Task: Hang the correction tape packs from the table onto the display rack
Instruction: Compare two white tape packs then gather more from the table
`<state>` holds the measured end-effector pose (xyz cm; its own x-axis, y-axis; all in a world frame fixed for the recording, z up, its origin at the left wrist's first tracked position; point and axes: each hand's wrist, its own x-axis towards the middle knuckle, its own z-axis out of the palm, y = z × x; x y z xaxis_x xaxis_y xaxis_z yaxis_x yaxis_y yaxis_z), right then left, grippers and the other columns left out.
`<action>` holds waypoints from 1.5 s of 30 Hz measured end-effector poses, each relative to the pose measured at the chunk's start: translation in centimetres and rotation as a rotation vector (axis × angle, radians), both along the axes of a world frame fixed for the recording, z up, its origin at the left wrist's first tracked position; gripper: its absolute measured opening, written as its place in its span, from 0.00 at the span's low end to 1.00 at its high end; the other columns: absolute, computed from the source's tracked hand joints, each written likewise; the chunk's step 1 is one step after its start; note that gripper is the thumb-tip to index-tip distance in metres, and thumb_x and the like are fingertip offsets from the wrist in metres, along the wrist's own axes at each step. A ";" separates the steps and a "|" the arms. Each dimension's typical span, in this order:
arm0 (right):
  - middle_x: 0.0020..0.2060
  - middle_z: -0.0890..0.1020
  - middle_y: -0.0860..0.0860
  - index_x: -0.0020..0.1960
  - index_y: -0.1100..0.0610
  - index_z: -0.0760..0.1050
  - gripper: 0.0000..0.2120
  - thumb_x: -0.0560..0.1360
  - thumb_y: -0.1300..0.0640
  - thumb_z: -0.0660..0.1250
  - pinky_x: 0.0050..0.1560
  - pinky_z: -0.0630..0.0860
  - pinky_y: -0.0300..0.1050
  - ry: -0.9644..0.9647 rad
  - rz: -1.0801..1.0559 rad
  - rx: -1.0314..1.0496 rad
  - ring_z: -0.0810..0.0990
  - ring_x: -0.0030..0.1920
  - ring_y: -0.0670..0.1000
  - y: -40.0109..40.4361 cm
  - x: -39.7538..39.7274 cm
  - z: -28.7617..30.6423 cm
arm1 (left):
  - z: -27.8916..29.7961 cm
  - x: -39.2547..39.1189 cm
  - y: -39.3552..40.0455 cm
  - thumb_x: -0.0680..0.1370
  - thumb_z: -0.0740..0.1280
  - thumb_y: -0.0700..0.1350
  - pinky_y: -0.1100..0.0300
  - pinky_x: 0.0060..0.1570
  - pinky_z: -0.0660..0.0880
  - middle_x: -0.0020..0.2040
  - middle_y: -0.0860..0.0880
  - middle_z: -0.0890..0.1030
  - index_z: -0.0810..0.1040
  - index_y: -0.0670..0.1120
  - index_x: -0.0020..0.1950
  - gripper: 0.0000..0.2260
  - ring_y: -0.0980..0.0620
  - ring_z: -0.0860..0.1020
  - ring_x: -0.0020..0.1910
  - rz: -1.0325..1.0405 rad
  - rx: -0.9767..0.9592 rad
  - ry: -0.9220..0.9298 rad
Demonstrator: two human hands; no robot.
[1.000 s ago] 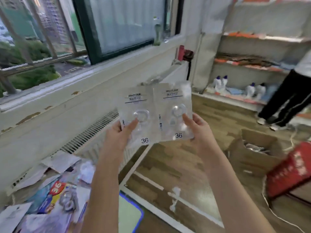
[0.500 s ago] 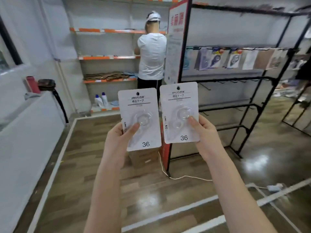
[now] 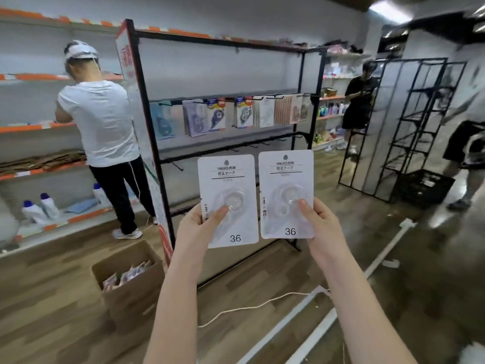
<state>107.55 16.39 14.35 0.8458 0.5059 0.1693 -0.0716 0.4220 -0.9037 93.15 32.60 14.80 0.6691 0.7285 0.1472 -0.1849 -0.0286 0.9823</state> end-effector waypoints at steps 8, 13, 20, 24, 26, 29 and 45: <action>0.52 0.84 0.55 0.58 0.58 0.78 0.18 0.70 0.53 0.69 0.51 0.78 0.53 0.056 -0.064 0.003 0.83 0.51 0.55 1.4 13.7 -1.8 | -0.8 15.3 1.6 0.67 0.73 0.54 0.44 0.56 0.75 0.50 0.39 0.82 0.82 0.50 0.50 0.14 0.39 0.81 0.52 -0.124 0.019 0.001; 0.46 0.85 0.52 0.54 0.57 0.79 0.09 0.75 0.59 0.66 0.41 0.79 0.43 -0.024 -0.088 -0.006 0.84 0.45 0.51 4.3 24.4 1.0 | 1.0 25.9 4.4 0.75 0.71 0.45 0.56 0.47 0.78 0.48 0.47 0.85 0.81 0.48 0.53 0.07 0.46 0.83 0.48 -0.144 0.043 -0.060; 0.44 0.85 0.51 0.53 0.57 0.79 0.07 0.75 0.59 0.66 0.38 0.79 0.43 -0.022 -0.091 -0.025 0.84 0.42 0.49 7.7 36.7 2.0 | 2.6 37.9 8.7 0.76 0.70 0.48 0.45 0.59 0.74 0.52 0.43 0.83 0.82 0.49 0.53 0.07 0.41 0.80 0.56 -0.106 0.065 -0.055; 0.46 0.85 0.53 0.54 0.58 0.79 0.09 0.74 0.58 0.67 0.40 0.80 0.44 0.024 -0.052 0.002 0.83 0.43 0.51 9.8 43.3 1.1 | 2.4 43.8 10.8 0.75 0.72 0.49 0.46 0.59 0.75 0.52 0.42 0.83 0.82 0.52 0.50 0.05 0.40 0.80 0.55 -0.064 0.056 -0.046; 0.47 0.85 0.53 0.54 0.58 0.79 0.11 0.72 0.57 0.68 0.41 0.80 0.45 0.034 -0.020 0.017 0.83 0.44 0.52 11.1 47.0 0.9 | 2.2 46.8 11.6 0.73 0.73 0.51 0.46 0.58 0.75 0.52 0.43 0.84 0.83 0.54 0.49 0.06 0.42 0.81 0.54 -0.045 0.061 -0.051; 0.47 0.85 0.54 0.54 0.58 0.79 0.16 0.68 0.54 0.69 0.40 0.80 0.43 0.003 0.061 0.024 0.84 0.44 0.52 13.3 52.6 0.9 | 2.2 51.6 12.8 0.74 0.72 0.48 0.49 0.55 0.76 0.48 0.47 0.85 0.83 0.53 0.49 0.04 0.47 0.82 0.48 0.024 0.053 -0.059; 0.50 0.84 0.57 0.57 0.61 0.78 0.32 0.60 0.44 0.79 0.41 0.81 0.45 0.051 0.421 0.081 0.84 0.50 0.57 21.3 72.8 0.7 | 5.5 73.0 20.8 0.74 0.71 0.50 0.60 0.45 0.76 0.46 0.54 0.83 0.78 0.53 0.52 0.08 0.54 0.80 0.46 0.375 0.155 -0.051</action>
